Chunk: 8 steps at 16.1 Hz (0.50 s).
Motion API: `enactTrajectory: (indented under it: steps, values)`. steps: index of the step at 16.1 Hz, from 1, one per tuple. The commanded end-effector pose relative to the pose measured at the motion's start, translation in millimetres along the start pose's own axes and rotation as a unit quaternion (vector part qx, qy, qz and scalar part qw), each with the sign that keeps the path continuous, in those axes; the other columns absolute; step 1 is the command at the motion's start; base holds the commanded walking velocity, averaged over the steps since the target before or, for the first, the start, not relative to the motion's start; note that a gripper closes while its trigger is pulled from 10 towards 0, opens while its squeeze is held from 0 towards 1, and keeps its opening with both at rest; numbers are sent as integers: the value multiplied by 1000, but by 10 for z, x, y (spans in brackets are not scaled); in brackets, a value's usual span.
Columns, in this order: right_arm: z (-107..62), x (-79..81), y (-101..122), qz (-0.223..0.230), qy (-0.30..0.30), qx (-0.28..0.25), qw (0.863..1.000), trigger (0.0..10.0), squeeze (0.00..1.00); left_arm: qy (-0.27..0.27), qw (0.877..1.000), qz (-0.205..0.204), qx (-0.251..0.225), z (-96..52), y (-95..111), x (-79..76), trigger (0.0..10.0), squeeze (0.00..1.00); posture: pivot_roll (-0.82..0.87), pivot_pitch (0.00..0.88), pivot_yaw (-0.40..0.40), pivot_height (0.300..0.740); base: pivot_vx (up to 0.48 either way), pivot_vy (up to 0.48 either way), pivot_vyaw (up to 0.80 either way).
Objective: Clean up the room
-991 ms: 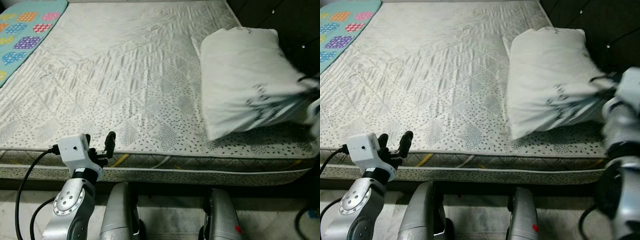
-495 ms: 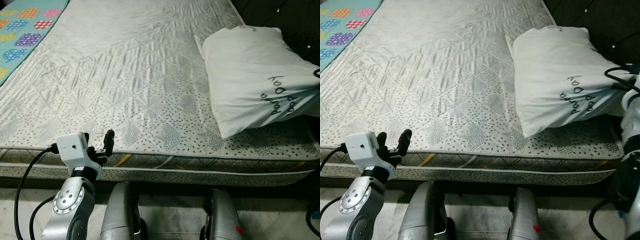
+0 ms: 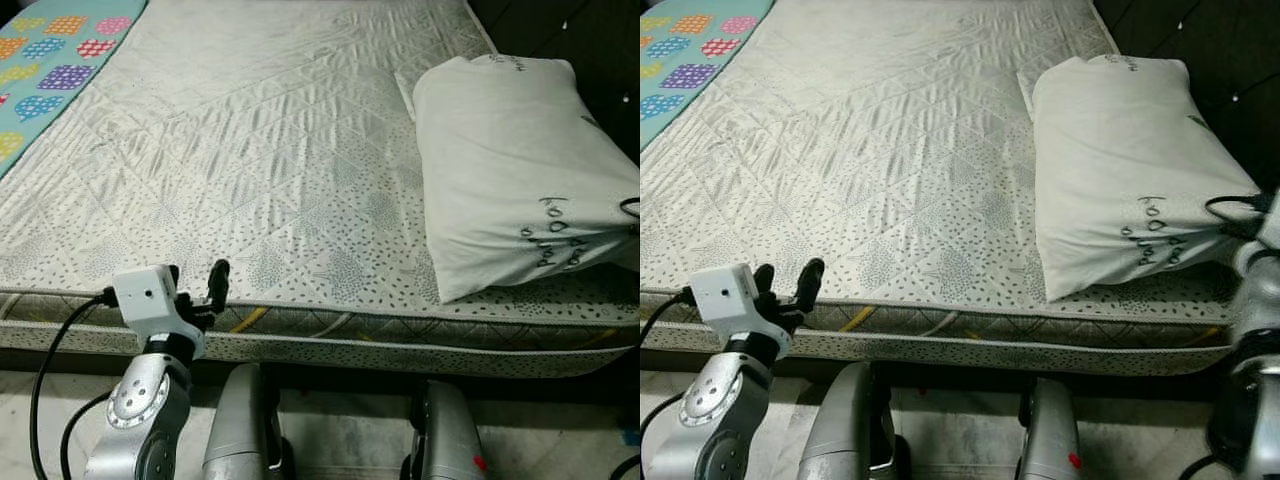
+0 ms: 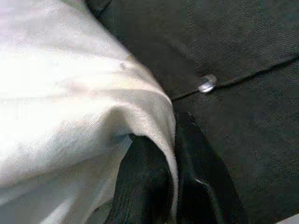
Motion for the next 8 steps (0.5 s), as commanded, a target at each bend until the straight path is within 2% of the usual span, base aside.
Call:
enactTrajectory:
  steps: [1,2,3,4,6,8]
  values:
    - [-5,-44,21,-2,-12,-13,1000,10000,0,-5,1000,5,4,1,-21,-6,10000,0,56,88,31,557,0,0,0]
    - [-74,312,-75,-12,42,-19,999,10000,792,-8,1000,5,5,17,-30,-10,10000,0,54,81,26,557,0,0,0]
    - [-93,411,-79,-11,57,-24,998,10000,1000,-8,1000,5,5,17,-34,-8,10000,0,54,81,26,557,0,0,0]
    - [-115,507,-80,-11,72,-28,997,10000,1000,-8,1000,5,6,17,-39,-6,10000,0,55,78,22,557,0,0,0]
    - [-221,852,-78,-10,116,-45,992,10000,1000,-2,1000,4,6,9,-51,17,10000,0,52,69,18,557,0,0,0]
    - [-285,967,-79,-11,129,-56,990,10000,1000,1,1000,2,7,-2,-74,29,10000,0,47,60,13,557,0,0,0]
Point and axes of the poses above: a point about 5 cm out from each wrist's last joint towards the gripper, its own z axis pointing out of the wrist towards the gripper, its own y axis along the axis of the wrist's last joint, x = y × z, the point moved 2 cm from there along z, pointing out of the wrist towards the gripper, and after that the axes turned 1 degree about z, right-handed, at the moved point
